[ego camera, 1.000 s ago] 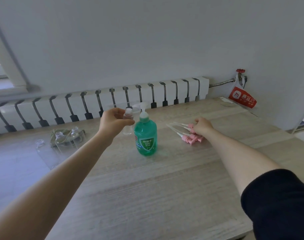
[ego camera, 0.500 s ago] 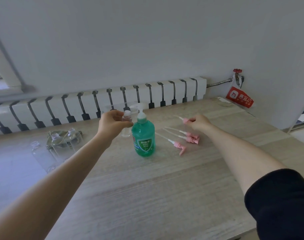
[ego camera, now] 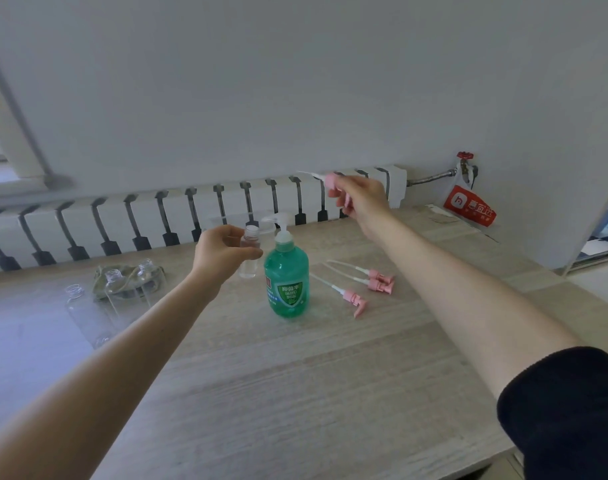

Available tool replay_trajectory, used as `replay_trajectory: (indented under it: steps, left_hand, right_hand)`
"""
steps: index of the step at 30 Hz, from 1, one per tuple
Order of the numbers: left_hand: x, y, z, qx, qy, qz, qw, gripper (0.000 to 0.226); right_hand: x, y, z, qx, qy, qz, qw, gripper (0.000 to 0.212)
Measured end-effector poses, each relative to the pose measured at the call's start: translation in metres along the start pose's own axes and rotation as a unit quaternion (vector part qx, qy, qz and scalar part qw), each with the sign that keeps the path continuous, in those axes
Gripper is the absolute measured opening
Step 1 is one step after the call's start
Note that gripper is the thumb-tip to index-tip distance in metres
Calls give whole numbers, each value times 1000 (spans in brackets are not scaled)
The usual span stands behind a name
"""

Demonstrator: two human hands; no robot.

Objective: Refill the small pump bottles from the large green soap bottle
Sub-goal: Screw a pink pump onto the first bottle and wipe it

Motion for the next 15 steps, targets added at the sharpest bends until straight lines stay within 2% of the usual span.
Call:
replay_trajectory:
  steps: [4, 9, 13, 15]
  left_hand:
    - [1, 5, 5, 6, -3, -3, 1000, 27]
    - [1, 14, 14, 16, 7, -3, 1000, 37]
    - [3, 19, 19, 29, 14, 0, 999, 35]
    - [4, 21, 22, 32, 16, 0, 999, 35]
  right_hand:
    - [-2, -38, 32, -18, 62, 57, 996, 15]
    - [-1, -70, 53, 131, 73, 147, 978, 22]
    - [-1, -82, 62, 254, 76, 172, 949, 20]
    - [-1, -87, 64, 270, 94, 176, 942, 16]
Point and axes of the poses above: each hand's wrist, its own x-axis away from the middle knuckle, its own y-axis out of the back of the hand, z = x × y, the point moved 2 cm from there along -x, towards the middle knuckle, and after that the axes turned 14 degrees about z, right-handed, at the moved point
